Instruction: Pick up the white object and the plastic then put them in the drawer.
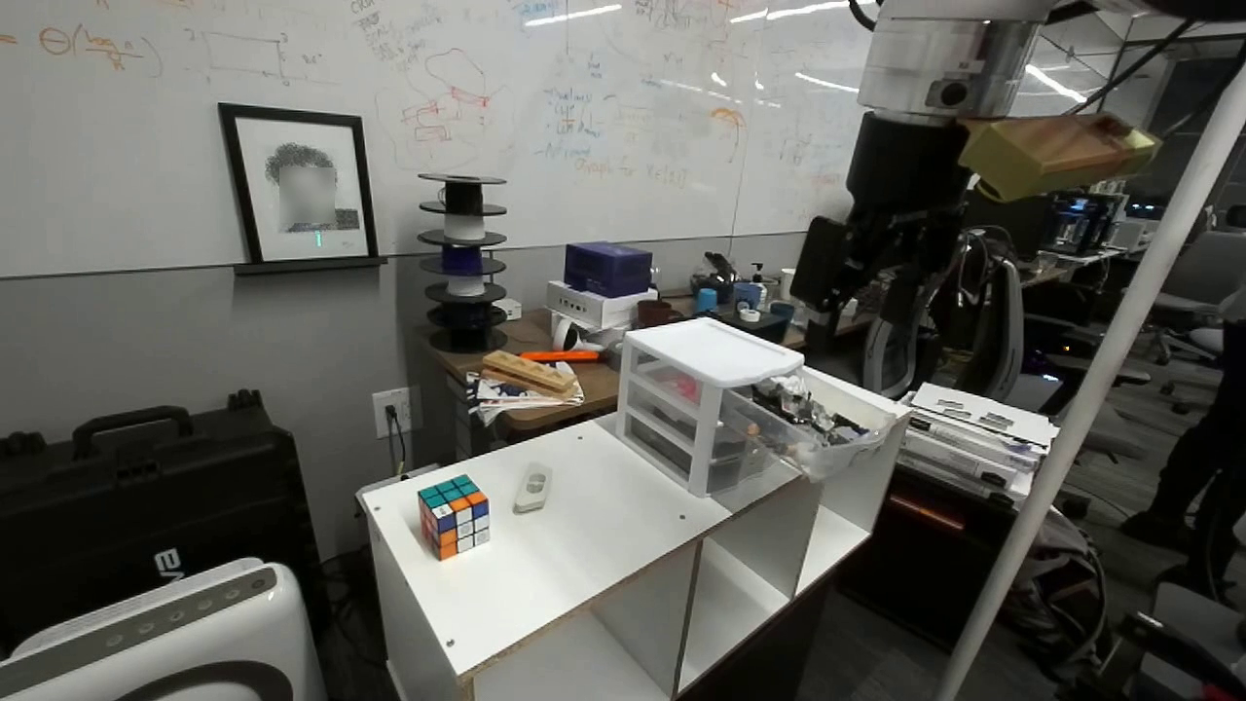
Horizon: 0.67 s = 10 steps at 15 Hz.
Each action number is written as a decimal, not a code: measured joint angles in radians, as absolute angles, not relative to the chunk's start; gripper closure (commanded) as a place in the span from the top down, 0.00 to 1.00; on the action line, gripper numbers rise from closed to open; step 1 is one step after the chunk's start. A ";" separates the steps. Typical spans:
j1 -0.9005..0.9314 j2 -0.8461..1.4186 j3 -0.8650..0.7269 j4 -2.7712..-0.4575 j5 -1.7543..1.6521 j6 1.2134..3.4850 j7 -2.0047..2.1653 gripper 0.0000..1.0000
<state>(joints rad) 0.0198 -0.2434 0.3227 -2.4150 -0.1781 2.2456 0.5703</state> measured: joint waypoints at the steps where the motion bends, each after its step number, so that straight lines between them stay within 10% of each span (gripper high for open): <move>1: 0.019 -0.229 0.310 -2.409 -0.193 2.246 0.571 1.00; 10: 0.037 0.085 0.212 -2.174 -0.336 2.251 0.601 1.00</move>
<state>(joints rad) 0.0367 0.0851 0.2121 -2.1741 -0.3360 2.2512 0.6007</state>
